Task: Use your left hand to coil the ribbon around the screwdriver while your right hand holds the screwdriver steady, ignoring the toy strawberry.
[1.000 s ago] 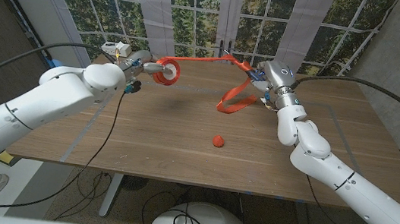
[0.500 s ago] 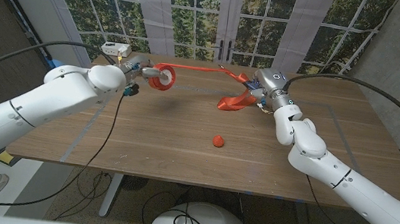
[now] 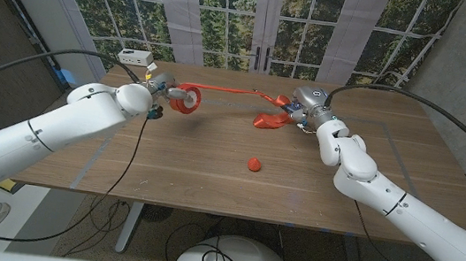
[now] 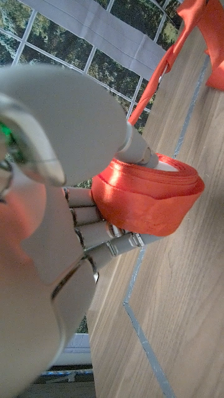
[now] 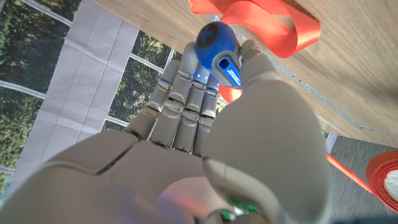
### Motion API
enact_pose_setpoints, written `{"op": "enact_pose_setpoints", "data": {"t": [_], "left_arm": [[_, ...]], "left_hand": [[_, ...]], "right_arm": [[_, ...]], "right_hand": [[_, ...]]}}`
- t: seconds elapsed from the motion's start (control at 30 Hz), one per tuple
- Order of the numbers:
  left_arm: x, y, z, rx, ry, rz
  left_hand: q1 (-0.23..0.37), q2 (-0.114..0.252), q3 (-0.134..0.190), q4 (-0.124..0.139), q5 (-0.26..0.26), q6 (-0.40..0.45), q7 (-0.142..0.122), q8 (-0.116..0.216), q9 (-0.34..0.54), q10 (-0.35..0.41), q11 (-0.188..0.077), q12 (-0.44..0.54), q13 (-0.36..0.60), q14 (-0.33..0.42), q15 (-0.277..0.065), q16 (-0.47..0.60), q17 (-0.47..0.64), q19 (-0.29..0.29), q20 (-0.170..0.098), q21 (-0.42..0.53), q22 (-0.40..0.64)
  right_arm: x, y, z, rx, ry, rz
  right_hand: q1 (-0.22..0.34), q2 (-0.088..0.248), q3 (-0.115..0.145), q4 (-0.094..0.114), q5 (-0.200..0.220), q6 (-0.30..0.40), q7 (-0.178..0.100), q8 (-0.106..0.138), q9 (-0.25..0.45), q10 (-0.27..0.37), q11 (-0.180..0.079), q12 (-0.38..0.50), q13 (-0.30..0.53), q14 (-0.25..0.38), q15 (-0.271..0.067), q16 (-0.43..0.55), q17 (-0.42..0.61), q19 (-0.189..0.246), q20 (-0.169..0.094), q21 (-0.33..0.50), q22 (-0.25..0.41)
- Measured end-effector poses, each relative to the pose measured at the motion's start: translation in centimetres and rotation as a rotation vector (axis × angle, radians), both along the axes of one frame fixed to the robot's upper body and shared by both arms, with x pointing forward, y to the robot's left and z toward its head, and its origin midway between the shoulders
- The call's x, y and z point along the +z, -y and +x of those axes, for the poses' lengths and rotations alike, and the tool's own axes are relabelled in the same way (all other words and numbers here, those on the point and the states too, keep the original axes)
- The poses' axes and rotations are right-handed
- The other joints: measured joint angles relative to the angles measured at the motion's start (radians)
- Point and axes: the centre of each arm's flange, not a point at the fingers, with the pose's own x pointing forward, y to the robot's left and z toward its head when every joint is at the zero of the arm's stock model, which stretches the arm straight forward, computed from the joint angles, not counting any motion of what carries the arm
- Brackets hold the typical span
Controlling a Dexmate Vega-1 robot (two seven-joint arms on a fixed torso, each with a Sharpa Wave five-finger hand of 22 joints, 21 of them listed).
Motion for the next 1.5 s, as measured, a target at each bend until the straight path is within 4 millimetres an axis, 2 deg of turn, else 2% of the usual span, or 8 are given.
{"op": "enact_pose_setpoints", "data": {"t": [0.93, 1.03, 1.13, 1.2, 1.3, 1.33, 1.43, 1.5], "left_arm": [[-4.3, 0.2, 3.1, 0.074, -0.056, 0.139], [-4.4, 0.5, 3.1, 0.087, -0.06, 0.166], [-4.4, 0.6, 3.1, 0.104, -0.062, 0.199], [-4.4, 0.9, 3.1, 0.114, -0.064, 0.223], [-4.3, 1.2, 3.0, 0.134, -0.069, 0.263], [-4.3, 1.4, 2.9, 0.132, -0.07, 0.271], [-4.3, 1.6, 2.9, 0.135, -0.074, 0.288], [-4.2, 2.0, 2.9, 0.128, -0.071, 0.295]], "left_hand": [[0.0, 0.0, 0.0, 0.0, 0.0, 0.0, 0.0, -0.009, -0.019, -0.004, -0.004, -0.018, 0.001, -0.003, -0.003, -0.008, -0.012, 0.0, 0.0, 0.0, 0.0], [0.0, 0.0, 0.0, 0.0, 0.0, 0.0, 0.0, -0.01, -0.021, -0.004, -0.004, -0.026, 0.035, -0.004, -0.004, -0.008, -0.012, 0.0, 0.0, 0.0, 0.0], [0.001, -0.001, -0.001, -0.001, -0.001, 0.0, 0.0, -0.011, -0.027, -0.015, -0.015, -0.049, 0.072, -0.017, -0.017, -0.017, -0.015, -0.01, -0.003, 0.0, 0.0], [0.005, -0.005, -0.01, -0.01, -0.002, -0.001, -0.002, -0.012, -0.032, -0.029, -0.029, -0.069, 0.089, -0.029, -0.029, -0.032, -0.027, -0.027, -0.004, -0.003, 0.0], [0.012, -0.013, -0.024, -0.011, -0.002, -0.021, -0.039, -0.019, -0.041, -0.056, -0.057, -0.108, 0.115, -0.056, -0.056, -0.062, -0.049, -0.061, 0.001, -0.02, 0.0], [0.008, -0.022, -0.033, -0.008, -0.002, -0.011, -0.073, -0.022, -0.046, -0.041, -0.089, -0.125, 0.115, -0.065, -0.068, -0.07, -0.055, -0.078, 0.004, -0.028, -0.002], [-0.013, -0.052, -0.054, -0.006, -0.002, 0.011, -0.158, -0.026, -0.057, -0.014, -0.155, -0.165, 0.103, -0.057, -0.133, -0.094, -0.069, -0.122, 0.022, -0.051, -0.005], [-0.021, -0.063, -0.061, -0.008, -0.002, 0.002, -0.179, -0.026, -0.06, -0.014, -0.175, -0.181, 0.099, -0.07, -0.149, -0.102, -0.073, -0.144, 0.035, -0.063, -0.005]], "right_arm": [[-0.7, -1.2, 1.6, -0.066, -0.26, -0.047], [-0.8, -1.3, 1.8, -0.072, -0.282, -0.05], [-0.8, -1.4, 1.9, -0.079, -0.303, -0.052], [-0.8, -1.5, 2.1, -0.087, -0.328, -0.052], [-0.9, -1.6, 2.3, -0.095, -0.354, -0.056], [-0.9, -1.6, 2.3, -0.095, -0.356, -0.056], [-1.1, -1.5, 2.4, -0.107, -0.382, -0.055], [-1.3, -1.4, 2.5, -0.114, -0.401, -0.053]], "right_hand": [[0.0, 0.0, 0.0, 0.0, -0.008, 0.001, -0.006, -0.019, -0.002, 0.007, 0.0, -0.012, -0.001, 0.004, -0.002, -0.007, 0.002, -0.006, -0.006, 0.004, 0.0], [-0.001, 0.001, 0.0, 0.0, -0.013, -0.01, -0.017, -0.031, -0.001, 0.006, 0.0, -0.023, -0.007, 0.004, -0.002, -0.012, 0.006, -0.01, -0.002, 0.004, 0.0], [-0.017, 0.017, 0.001, 0.001, -0.026, -0.033, -0.041, -0.06, 0.0, -0.016, -0.022, -0.057, -0.025, -0.018, -0.024, -0.044, -0.004, -0.027, 0.007, 0.004, -0.001], [-0.023, 0.023, 0.003, 0.003, -0.034, -0.026, -0.102, -0.093, -0.006, -0.055, -0.037, -0.088, -0.039, -0.05, -0.048, -0.078, -0.028, -0.038, 0.017, 0.004, -0.005], [-0.037, 0.041, 0.016, 0.021, -0.037, -0.084, -0.134, -0.145, -0.015, -0.15, -0.036, -0.145, -0.066, -0.125, -0.035, -0.136, -0.077, -0.053, 0.024, -0.004, -0.005], [-0.004, 0.079, 0.015, 0.022, -0.038, -0.115, -0.135, -0.163, -0.017, -0.175, -0.037, -0.161, -0.073, -0.149, -0.024, -0.155, -0.093, -0.059, 0.026, -0.008, -0.005], [0.011, 0.112, 0.016, 0.023, -0.039, -0.193, -0.138, -0.203, -0.023, -0.25, -0.041, -0.205, -0.089, -0.21, -0.001, -0.198, -0.13, -0.068, 0.036, -0.012, -0.009], [0.006, 0.126, 0.019, 0.025, -0.038, -0.24, -0.141, -0.22, -0.024, -0.292, -0.043, -0.228, -0.097, -0.251, 0.009, -0.216, -0.152, -0.072, 0.039, -0.019, -0.009]]}}
